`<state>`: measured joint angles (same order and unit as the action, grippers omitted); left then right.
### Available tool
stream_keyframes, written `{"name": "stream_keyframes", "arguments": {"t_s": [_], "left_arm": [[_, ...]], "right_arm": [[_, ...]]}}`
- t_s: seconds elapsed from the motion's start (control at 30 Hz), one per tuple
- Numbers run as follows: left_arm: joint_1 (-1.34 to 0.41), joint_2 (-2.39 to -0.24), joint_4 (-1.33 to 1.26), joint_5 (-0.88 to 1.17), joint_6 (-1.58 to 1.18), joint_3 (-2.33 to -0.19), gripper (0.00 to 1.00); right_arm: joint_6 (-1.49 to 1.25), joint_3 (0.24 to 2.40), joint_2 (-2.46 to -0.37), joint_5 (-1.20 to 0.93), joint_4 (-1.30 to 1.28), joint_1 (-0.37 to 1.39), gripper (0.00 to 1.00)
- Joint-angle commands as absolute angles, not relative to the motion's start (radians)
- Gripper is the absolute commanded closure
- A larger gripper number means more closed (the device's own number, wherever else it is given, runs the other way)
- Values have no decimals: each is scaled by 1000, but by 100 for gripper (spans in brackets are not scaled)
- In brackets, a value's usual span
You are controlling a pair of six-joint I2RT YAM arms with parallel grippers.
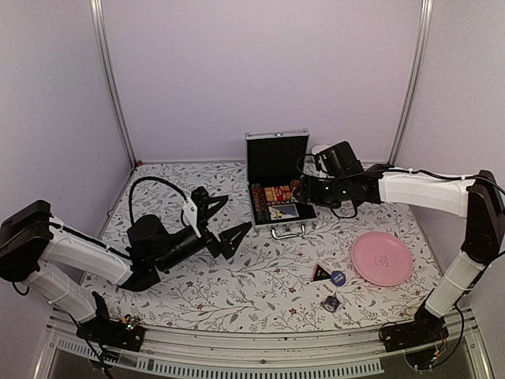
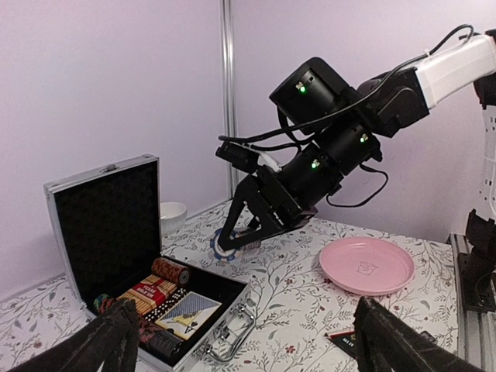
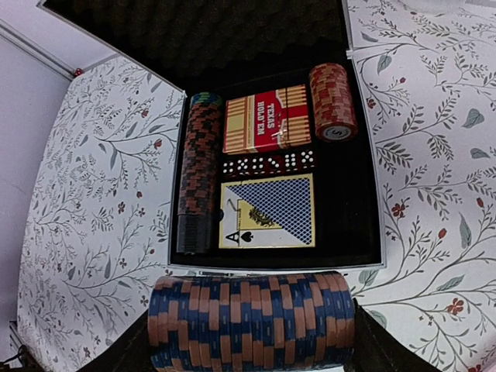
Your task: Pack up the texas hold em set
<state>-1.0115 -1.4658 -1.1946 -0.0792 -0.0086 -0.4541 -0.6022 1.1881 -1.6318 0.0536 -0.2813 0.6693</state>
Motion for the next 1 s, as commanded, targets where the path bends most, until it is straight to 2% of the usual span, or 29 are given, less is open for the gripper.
{"name": "stream_keyframes", "arguments": {"t_s": [0.0, 0.2, 0.37, 0.63, 0.97], "left_arm": [[-965, -1376, -1122, -103, -60, -394, 3], [-923, -1263, -1019, -160, -82, -339, 3], [-915, -1205, -960, -187, -94, -324, 3], [-902, -1131, -919, -212, -89, -271, 3], [-897, -1116, -928, -225, -116, -234, 3]], "right_arm": [[-462, 1317, -1705, 183, -338, 620, 51], [-484, 1432, -1802, 299, -458, 606, 51], [-562, 1480, -1899, 279, -456, 608, 50], [-482, 1570, -1988, 263, -496, 611, 51], [-380, 1637, -2084, 89, -473, 624, 49]]}}
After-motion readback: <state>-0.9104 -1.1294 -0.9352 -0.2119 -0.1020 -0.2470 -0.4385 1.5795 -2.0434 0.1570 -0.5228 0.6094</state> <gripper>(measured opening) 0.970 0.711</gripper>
